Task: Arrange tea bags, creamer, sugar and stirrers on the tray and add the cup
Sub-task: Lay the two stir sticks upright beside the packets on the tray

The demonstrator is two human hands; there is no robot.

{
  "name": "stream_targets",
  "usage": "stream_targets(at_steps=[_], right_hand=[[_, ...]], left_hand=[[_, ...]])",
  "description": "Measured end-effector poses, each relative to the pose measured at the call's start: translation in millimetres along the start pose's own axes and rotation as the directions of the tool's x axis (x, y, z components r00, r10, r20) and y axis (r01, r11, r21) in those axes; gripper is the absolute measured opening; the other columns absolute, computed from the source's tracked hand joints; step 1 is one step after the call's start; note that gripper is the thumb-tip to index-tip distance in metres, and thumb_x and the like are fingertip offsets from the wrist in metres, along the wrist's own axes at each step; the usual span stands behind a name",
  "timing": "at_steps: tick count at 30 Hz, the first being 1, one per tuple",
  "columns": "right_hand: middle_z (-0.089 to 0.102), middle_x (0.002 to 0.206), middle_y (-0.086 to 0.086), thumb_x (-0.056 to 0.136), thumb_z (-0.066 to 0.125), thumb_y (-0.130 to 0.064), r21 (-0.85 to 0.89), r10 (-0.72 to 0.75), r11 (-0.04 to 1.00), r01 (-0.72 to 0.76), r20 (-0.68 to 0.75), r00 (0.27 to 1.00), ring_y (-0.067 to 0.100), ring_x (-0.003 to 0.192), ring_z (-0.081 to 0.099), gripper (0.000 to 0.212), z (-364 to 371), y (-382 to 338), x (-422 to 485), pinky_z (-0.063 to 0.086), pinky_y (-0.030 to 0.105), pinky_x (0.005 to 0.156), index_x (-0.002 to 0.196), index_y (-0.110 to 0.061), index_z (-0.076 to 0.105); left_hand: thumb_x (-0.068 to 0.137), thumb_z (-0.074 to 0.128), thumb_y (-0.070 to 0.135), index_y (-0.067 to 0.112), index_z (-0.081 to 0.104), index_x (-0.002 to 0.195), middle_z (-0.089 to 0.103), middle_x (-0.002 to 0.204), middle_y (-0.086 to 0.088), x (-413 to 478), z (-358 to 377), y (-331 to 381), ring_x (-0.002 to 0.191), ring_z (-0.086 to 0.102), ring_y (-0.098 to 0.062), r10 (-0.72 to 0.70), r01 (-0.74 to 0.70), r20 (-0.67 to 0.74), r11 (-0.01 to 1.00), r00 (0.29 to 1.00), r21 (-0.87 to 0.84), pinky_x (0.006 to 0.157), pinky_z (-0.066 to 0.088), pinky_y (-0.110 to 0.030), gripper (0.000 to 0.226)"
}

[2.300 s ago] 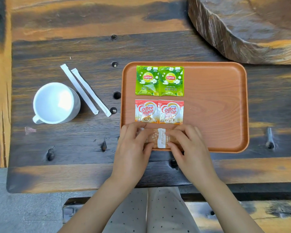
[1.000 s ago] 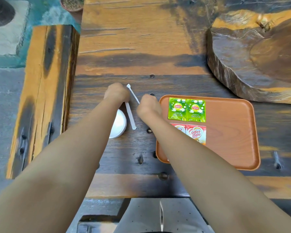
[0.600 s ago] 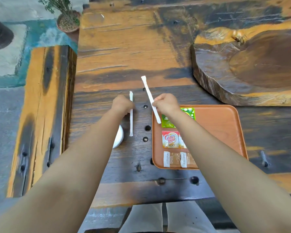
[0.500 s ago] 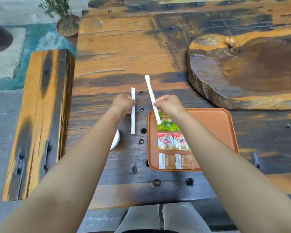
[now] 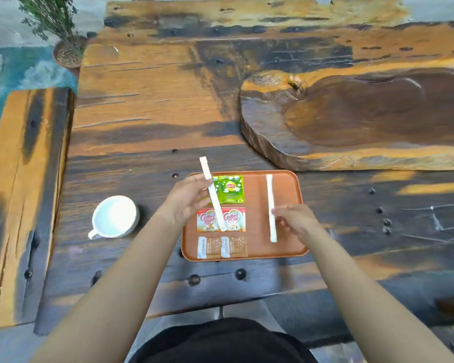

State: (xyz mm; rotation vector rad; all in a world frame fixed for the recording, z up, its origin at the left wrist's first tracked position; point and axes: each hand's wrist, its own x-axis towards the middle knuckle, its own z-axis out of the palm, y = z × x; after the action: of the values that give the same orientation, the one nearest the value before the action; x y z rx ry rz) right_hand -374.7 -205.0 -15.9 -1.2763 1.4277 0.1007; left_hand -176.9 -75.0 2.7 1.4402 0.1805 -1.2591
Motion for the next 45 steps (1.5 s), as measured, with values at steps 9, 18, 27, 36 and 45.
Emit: stream_targets(at_steps=[9, 18, 27, 36, 45], right_hand=[[0.073, 0.100, 0.016, 0.081, 0.066, -0.014, -0.269, -0.074, 0.962, 0.050, -0.079, 0.994, 0.028, 0.097, 0.066, 0.011, 27.8, 25.2, 20.9, 0.038, 0.022, 0.070, 0.083, -0.007, 0.073], [0.071, 0.101, 0.015, 0.083, 0.056, -0.013, -0.377, -0.100, 0.926, 0.038, -0.147, 0.984, 0.032, 0.094, 0.065, 0.014, 34.2, 23.2, 22.0, 0.044, 0.025, 0.071, 0.074, -0.010, 0.066], [0.067, 0.095, 0.008, 0.090, 0.054, -0.025, -0.206, -0.294, 0.934, 0.290, 0.014, 0.956, 0.026, 0.093, 0.061, 0.020, 18.7, 18.3, 2.4, 0.044, 0.030, 0.077, 0.098, -0.008, 0.061], [0.059, 0.064, -0.007, 0.081, 0.061, -0.008, 0.026, -0.390, 0.921, 0.390, 0.106, 0.915, 0.007, 0.057, 0.055, 0.022, 2.4, 25.3, -28.6, 0.046, 0.022, 0.062, 0.066, -0.024, 0.058], [0.063, 0.074, 0.003, 0.086, 0.055, -0.018, -0.375, -0.538, 0.803, 0.463, -0.122, 0.834, 0.025, 0.070, 0.059, 0.007, -14.1, 26.7, -37.4, 0.044, 0.031, 0.061, 0.080, -0.014, 0.056]], left_hand=[[0.087, 0.054, 0.003, 0.019, 0.059, 0.083, 0.062, 0.082, 0.000, -8.6, 12.8, -26.7, 0.075, 0.057, -0.012, 0.016, -0.004, -0.109, 0.994, 0.994, 0.111, 0.072, 0.048, -0.027, 0.017], [0.086, 0.056, 0.000, 0.014, 0.059, 0.087, 0.062, 0.080, -0.001, -17.5, 18.4, -36.8, 0.072, 0.058, -0.012, 0.004, 0.005, -0.180, 0.999, 0.984, 0.050, 0.063, 0.048, -0.026, 0.015], [0.085, 0.058, -0.001, 0.013, 0.059, 0.097, 0.063, 0.084, -0.002, -22.0, 40.4, -44.7, 0.076, 0.061, -0.012, 0.019, -0.009, -0.139, 0.997, 0.990, 0.072, 0.062, 0.055, -0.020, 0.019], [0.082, 0.061, -0.002, 0.010, 0.059, 0.093, 0.061, 0.078, -0.001, -22.3, 84.0, -52.0, 0.073, 0.060, -0.012, 0.076, -0.071, -0.075, 0.995, 0.994, 0.067, 0.062, 0.056, -0.019, 0.016], [0.082, 0.066, 0.012, 0.007, 0.057, 0.099, 0.064, 0.086, -0.010, -27.9, 113.9, -62.4, 0.070, 0.061, -0.015, 0.114, -0.100, -0.121, 0.989, 0.986, 0.111, 0.063, 0.057, -0.022, 0.020]])
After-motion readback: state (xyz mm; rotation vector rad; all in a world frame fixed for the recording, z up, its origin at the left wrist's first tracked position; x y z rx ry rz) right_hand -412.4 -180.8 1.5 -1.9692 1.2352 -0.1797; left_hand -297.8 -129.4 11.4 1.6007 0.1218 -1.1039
